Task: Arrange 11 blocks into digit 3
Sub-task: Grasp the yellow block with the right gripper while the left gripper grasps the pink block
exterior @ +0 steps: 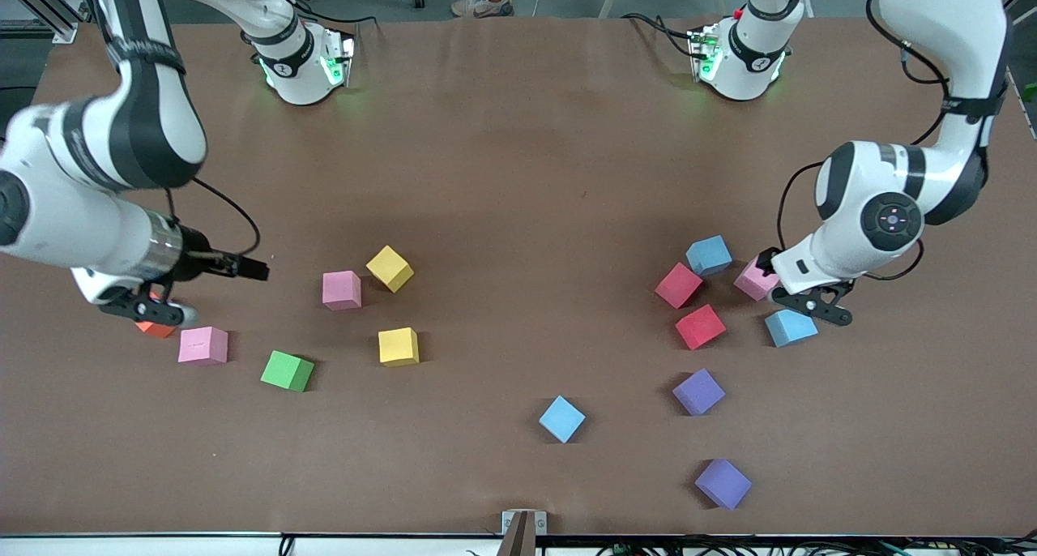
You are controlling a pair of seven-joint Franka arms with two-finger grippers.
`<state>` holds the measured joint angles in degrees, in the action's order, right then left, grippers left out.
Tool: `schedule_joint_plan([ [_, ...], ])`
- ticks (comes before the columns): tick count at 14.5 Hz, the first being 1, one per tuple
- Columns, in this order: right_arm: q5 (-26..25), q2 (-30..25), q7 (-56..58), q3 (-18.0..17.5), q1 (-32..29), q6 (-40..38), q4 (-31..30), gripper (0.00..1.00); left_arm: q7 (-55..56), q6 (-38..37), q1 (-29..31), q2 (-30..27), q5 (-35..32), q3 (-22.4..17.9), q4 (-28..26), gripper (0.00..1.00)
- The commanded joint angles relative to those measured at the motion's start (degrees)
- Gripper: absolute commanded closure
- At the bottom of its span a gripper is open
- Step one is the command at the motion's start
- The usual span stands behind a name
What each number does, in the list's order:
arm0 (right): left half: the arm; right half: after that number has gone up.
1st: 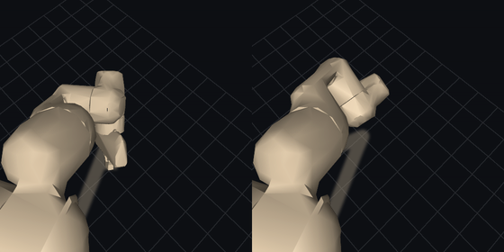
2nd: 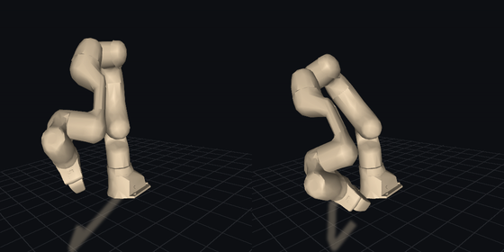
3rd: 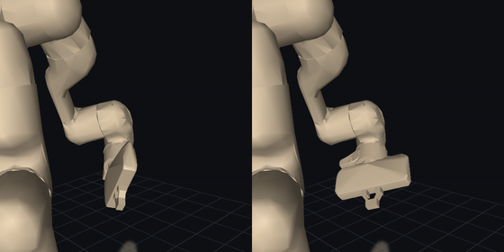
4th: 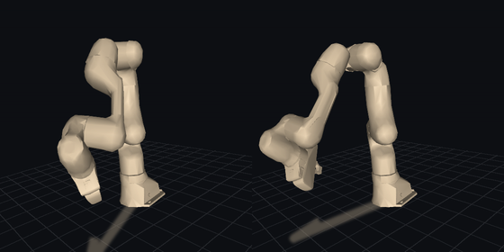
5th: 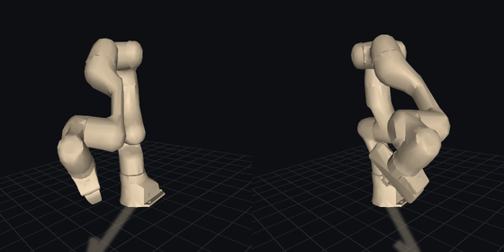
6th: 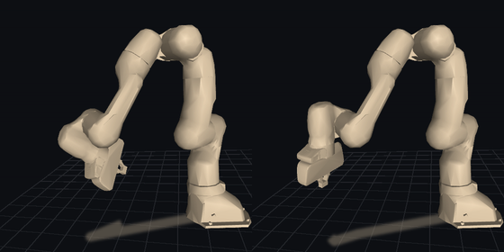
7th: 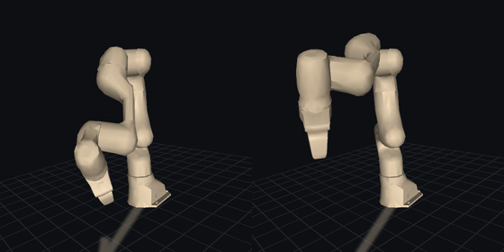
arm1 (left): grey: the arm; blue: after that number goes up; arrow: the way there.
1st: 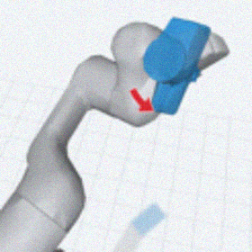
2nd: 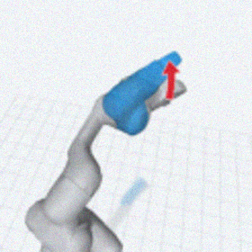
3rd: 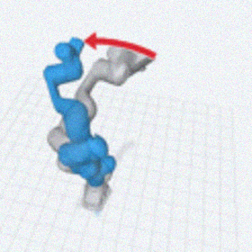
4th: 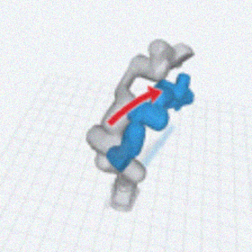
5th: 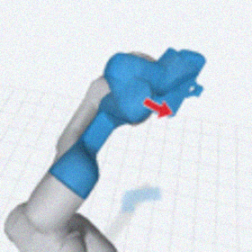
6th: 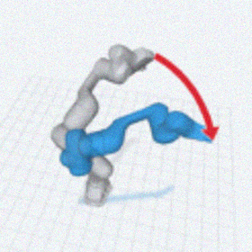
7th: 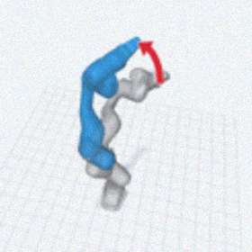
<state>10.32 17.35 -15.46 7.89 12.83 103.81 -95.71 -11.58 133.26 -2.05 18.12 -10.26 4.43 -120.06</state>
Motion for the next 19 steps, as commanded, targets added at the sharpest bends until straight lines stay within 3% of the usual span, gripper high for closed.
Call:
schedule_joint_plan([
  [1, 1.0, 1.9, -6.6, 0.5, 4.3, 5.3, -2.5, 0.0, -0.9, 7.3, 0.0, -1.2, -1.2, 0.1, -6.1, 0.0],
  [6, 1.1, 2.0, -18.7, 0.5, 11.2, 19.5, -13.7, 0.0, -1.0, 11.8, 0.0, -1.0, -1.3, 0.2, -9.2, 0.0],
  [14, 1.5, 5.2, -39.0, 0.4, 14.7, 20.5, -14.9, 0.0, -1.0, 16.0, 0.0, 1.6, -1.3, 0.2, -9.7, 0.0],
  [16, 1.6, 6.2, -44.2, 0.5, 16.5, 21.1, -14.8, 0.0, -0.3, 16.6, 0.1, 1.8, -1.3, 0.3, -9.7, 0.17],
  [19, 1.6, 7.7, -47.1, 0.5, 17.9, 22.7, -14.9, 0.0, -0.1, 16.3, 0.3, 1.7, -1.3, 0.3, -9.7, 0.53],
])
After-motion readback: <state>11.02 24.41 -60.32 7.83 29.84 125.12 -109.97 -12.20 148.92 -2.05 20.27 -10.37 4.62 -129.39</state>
